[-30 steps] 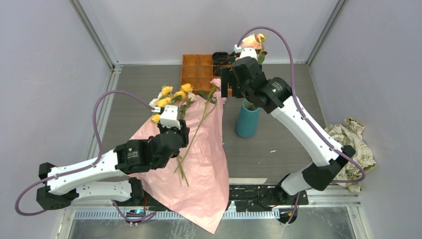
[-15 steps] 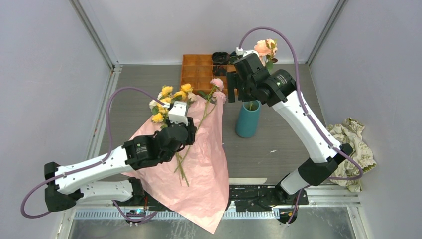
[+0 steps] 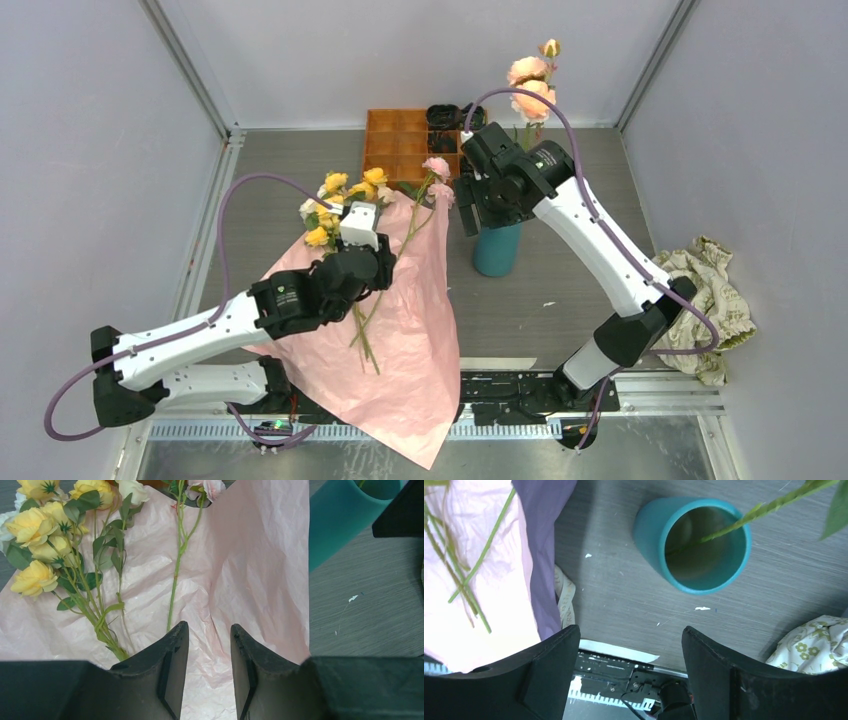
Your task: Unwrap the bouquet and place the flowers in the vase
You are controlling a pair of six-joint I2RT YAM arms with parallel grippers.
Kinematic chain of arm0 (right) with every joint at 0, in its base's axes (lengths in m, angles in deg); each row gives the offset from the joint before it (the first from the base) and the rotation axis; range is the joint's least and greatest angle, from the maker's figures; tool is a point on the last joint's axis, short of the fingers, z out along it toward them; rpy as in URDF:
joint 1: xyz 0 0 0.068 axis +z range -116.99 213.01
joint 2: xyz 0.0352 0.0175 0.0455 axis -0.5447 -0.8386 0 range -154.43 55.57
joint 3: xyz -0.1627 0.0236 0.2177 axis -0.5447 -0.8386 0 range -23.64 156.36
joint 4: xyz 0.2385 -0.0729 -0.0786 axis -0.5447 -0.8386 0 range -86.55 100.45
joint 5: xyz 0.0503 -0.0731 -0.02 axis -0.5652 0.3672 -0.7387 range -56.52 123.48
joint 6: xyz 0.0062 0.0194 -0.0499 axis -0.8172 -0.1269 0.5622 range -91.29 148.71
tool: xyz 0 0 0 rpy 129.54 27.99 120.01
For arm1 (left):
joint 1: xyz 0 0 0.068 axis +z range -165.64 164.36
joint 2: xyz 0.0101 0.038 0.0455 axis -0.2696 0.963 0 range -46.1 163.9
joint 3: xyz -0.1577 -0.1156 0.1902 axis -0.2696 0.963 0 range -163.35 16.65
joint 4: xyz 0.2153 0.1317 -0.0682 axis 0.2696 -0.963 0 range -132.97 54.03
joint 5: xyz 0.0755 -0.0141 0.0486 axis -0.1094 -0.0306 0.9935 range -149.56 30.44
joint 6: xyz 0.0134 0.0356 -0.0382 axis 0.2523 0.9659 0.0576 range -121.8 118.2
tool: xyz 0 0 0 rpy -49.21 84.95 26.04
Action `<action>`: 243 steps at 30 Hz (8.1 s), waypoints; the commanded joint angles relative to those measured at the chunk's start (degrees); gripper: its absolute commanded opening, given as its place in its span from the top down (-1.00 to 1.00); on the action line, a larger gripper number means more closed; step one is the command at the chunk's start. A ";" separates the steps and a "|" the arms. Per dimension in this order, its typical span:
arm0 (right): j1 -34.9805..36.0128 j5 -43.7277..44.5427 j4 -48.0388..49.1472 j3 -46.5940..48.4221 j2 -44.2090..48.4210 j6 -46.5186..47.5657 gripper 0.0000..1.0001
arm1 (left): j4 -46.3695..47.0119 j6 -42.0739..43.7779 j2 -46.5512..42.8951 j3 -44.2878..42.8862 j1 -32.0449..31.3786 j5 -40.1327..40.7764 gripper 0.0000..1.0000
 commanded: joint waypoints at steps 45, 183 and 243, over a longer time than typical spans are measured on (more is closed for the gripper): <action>-0.10 9.22 25.82 -21.49 42.03 -5.30 -0.99 | -4.24 15.78 55.58 -37.44 24.23 -23.20 -0.11; -0.16 11.46 35.99 -38.09 63.32 -4.91 -0.99 | 61.65 12.24 30.31 -17.18 17.10 -45.76 -0.05; 21.23 -6.97 32.07 26.16 -46.63 -13.34 -0.49 | -15.68 9.18 -36.39 -11.01 1.66 20.67 0.14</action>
